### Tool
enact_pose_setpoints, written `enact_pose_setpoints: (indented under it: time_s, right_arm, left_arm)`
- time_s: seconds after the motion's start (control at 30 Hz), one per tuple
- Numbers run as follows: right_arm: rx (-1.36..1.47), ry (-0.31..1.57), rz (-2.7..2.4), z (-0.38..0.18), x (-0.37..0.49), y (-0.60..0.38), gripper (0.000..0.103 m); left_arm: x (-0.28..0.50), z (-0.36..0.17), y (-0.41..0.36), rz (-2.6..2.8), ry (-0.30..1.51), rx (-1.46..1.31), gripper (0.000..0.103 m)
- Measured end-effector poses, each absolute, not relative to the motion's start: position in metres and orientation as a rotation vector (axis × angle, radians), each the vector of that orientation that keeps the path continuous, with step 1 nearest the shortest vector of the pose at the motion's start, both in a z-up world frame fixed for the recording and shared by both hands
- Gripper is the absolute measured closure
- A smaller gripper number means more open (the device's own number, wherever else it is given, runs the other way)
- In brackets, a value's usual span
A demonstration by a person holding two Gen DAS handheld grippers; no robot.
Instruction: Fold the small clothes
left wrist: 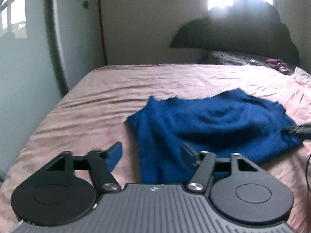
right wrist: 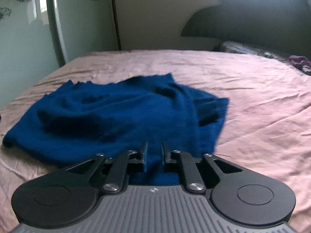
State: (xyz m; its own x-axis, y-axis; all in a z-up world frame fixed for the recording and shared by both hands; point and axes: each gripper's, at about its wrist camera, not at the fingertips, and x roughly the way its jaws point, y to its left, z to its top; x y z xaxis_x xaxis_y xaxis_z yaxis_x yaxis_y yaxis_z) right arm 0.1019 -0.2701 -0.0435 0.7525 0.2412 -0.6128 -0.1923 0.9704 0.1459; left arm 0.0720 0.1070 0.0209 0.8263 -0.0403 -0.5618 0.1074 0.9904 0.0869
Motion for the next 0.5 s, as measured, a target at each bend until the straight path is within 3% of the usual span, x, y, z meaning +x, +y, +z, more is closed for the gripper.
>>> enact_pose_setpoints:
  time_s: [0.03,0.27,0.47,0.5]
  right_arm:
    - [0.069,0.687,0.231,-0.048,0.103,-0.266,0.078]
    - [0.038,0.652,0.223,-0.042,0.094,-0.275,0.077]
    - [0.094,0.617,0.275,-0.021,0.111,-0.271,0.076]
    - [0.079,0.623,0.302,-0.022,0.11,-0.261,0.072]
  left_arm:
    - [0.078,0.017,0.101,-0.089,0.599,0.126,0.029]
    - [0.087,-0.043,0.075,-0.093,0.724,0.232,0.031]
    - [0.078,-0.037,0.076,-0.082,0.674,0.255,0.031]
    - [0.077,-0.034,0.077,-0.077,0.667,0.249,0.031]
